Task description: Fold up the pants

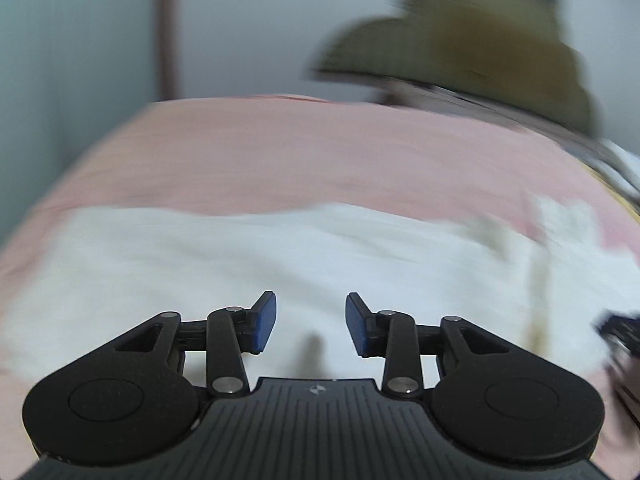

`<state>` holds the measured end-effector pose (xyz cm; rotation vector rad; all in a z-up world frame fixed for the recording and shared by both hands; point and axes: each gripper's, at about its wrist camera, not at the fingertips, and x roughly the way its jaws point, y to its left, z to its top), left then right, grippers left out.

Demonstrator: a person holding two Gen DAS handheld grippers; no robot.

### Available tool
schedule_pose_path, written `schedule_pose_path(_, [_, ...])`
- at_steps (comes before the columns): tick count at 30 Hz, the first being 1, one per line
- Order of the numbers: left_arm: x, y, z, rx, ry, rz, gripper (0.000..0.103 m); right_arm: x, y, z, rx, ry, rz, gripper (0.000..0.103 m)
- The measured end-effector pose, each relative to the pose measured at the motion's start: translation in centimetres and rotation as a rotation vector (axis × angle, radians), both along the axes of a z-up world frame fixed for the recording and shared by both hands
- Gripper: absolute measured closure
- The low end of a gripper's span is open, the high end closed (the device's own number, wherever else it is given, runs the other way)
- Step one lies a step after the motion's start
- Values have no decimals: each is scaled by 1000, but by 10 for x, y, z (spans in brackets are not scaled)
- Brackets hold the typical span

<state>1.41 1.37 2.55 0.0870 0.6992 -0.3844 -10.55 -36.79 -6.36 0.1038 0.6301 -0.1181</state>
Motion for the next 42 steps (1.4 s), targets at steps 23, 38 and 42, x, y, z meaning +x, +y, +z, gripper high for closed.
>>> schedule_pose_path(23, [1,-124,-60,-159,161,-456,56,-3,-111,19,-260,67,-391,82])
schedule_pose_path(38, [-5,-123,-68,-158,101,-458,53,73,-167,20,-152,108,-352,77])
schedule_pose_path(42, [-4,-122,-70,-181,101,-453,49,61,-146,14,-97,119,-271,76])
